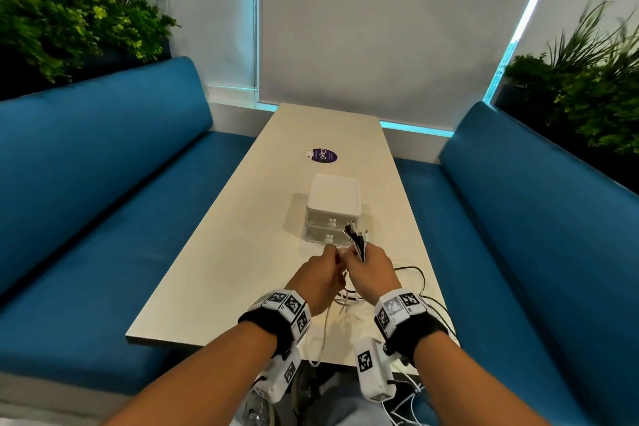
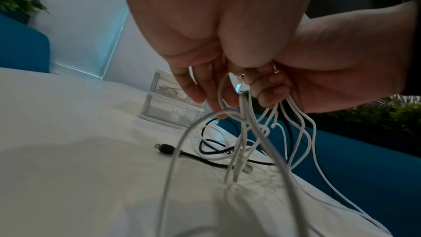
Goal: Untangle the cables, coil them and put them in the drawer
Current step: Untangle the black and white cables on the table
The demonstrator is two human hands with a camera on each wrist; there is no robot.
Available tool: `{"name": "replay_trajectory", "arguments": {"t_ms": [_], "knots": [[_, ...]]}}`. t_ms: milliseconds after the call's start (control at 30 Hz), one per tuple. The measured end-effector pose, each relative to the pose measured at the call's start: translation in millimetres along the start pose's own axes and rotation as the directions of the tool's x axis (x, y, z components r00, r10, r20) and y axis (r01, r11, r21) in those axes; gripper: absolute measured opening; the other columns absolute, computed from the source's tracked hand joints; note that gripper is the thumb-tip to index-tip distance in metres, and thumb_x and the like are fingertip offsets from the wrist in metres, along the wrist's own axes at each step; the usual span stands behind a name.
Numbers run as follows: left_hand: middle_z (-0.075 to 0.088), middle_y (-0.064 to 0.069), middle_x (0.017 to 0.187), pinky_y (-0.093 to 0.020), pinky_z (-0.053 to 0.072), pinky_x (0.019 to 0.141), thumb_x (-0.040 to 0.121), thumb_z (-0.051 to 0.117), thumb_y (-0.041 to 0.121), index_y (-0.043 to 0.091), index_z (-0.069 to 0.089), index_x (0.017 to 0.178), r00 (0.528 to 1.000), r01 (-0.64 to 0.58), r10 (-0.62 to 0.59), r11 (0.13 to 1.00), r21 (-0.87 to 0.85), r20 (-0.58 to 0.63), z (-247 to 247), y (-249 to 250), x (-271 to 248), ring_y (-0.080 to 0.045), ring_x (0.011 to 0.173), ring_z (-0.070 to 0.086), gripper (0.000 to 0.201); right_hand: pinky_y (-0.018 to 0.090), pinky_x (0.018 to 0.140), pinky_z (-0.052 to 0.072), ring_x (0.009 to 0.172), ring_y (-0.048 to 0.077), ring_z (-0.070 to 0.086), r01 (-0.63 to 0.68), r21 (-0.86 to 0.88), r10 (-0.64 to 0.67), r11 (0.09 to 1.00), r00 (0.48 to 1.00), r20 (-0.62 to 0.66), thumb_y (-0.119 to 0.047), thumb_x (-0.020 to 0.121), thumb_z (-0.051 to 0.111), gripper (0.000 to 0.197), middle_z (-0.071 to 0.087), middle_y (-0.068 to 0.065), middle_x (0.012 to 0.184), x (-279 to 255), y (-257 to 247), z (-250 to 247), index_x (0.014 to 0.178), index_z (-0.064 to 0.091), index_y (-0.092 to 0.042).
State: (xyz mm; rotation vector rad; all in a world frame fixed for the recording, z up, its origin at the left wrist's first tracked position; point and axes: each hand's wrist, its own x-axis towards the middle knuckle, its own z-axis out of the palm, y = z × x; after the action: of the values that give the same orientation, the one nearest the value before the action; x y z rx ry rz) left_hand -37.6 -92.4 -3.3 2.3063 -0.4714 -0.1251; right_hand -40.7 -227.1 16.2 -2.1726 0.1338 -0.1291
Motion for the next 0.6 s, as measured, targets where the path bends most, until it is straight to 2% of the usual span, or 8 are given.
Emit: {"name": "replay_trajectory", "arguments": {"t_ms": [133,233,300,367,433,533,600], "knots": [[0.066,-0.001,0.08,-0.047,0.055,0.071,0.092,0.053,0.015,0.018,0.034,0.102,1.0,0.021,-0.022,0.999,0.045,0.009,-1.8,4.3,2.6,-0.022,0.072,0.065,0.022,0.03,0.07,0.05,0.076,0.014,0.063,0.003,0.026,-0.001,1.0,0.999,-0.054,-0.033,0.09,0.059,0.017,0.068,-0.005,0.076,-0.2,-4.2,0.8,0.079,0.063,-0.022],[0.067,-0.008,0.08,-0.047,0.054,0.067,0.089,0.052,0.01,0.016,0.03,0.103,0.996,0.068,-0.056,0.982,0.176,-0.069,-3.1,7.2,6.1,-0.029,0.07,0.065,0.026,0.031,0.073,0.05,0.081,0.015,0.063,0.033,0.059,-0.028,0.998,0.997,-0.075,-0.034,0.09,0.058,0.013,0.068,-0.008,0.079,-0.6,-6.4,1.2,0.085,0.064,-0.024],[0.066,-0.012,0.082,-0.045,0.052,0.065,0.095,0.049,0.013,0.014,0.03,0.104,0.988,0.095,-0.067,0.973,0.211,-0.14,-7.2,8.8,6.2,-0.034,0.071,0.064,0.021,0.026,0.064,0.047,0.076,0.014,0.063,0.06,0.084,-0.053,0.995,0.995,-0.088,-0.036,0.092,0.057,0.016,0.068,-0.006,0.079,-0.9,-7.6,0.2,0.09,0.066,-0.022],[0.065,-0.014,0.083,-0.044,0.05,0.063,0.1,0.044,0.019,0.014,0.029,0.101,0.981,0.105,-0.072,0.978,0.179,-0.181,-12.5,9.5,4.9,-0.036,0.072,0.062,0.016,0.026,0.056,0.044,0.066,0.017,0.06,0.067,0.097,-0.057,0.993,0.993,-0.107,-0.039,0.093,0.057,0.023,0.066,-0.002,0.072,-0.3,-8.6,-1.0,0.088,0.065,-0.018],[0.068,-0.011,0.084,-0.043,0.052,0.062,0.1,0.044,0.016,0.014,0.031,0.103,0.988,0.056,-0.04,0.993,0.103,-0.147,-16.1,9.2,3.1,-0.031,0.071,0.063,0.014,0.026,0.053,0.043,0.061,0.017,0.057,0.058,0.073,-0.051,0.996,0.994,-0.097,-0.041,0.092,0.058,0.028,0.066,0.0,0.069,0.3,-11.0,-2.6,0.084,0.066,-0.016],[0.067,-0.001,0.082,-0.043,0.054,0.062,0.097,0.042,0.011,0.013,0.035,0.115,0.993,-0.088,0.092,0.995,0.048,-0.072,-17.8,9.3,1.1,-0.022,0.068,0.063,0.019,0.018,0.046,0.039,0.05,0.005,0.056,0.052,0.047,-0.051,0.998,0.998,-0.025,-0.038,0.094,0.056,0.028,0.065,-0.002,0.062,1.4,-16.9,-4.4,0.078,0.067,-0.017],[0.067,0.0,0.08,-0.039,0.053,0.06,0.1,0.039,0.015,0.016,0.038,0.111,0.99,-0.113,0.112,0.994,-0.01,-0.088,-17.3,8.5,2.0,-0.019,0.066,0.062,0.011,0.018,0.048,0.04,0.05,0.005,0.057,0.06,0.033,-0.06,0.998,0.998,0.004,-0.036,0.096,0.055,0.029,0.066,-0.002,0.061,4.1,-18.6,-4.4,0.078,0.068,-0.017]]}}
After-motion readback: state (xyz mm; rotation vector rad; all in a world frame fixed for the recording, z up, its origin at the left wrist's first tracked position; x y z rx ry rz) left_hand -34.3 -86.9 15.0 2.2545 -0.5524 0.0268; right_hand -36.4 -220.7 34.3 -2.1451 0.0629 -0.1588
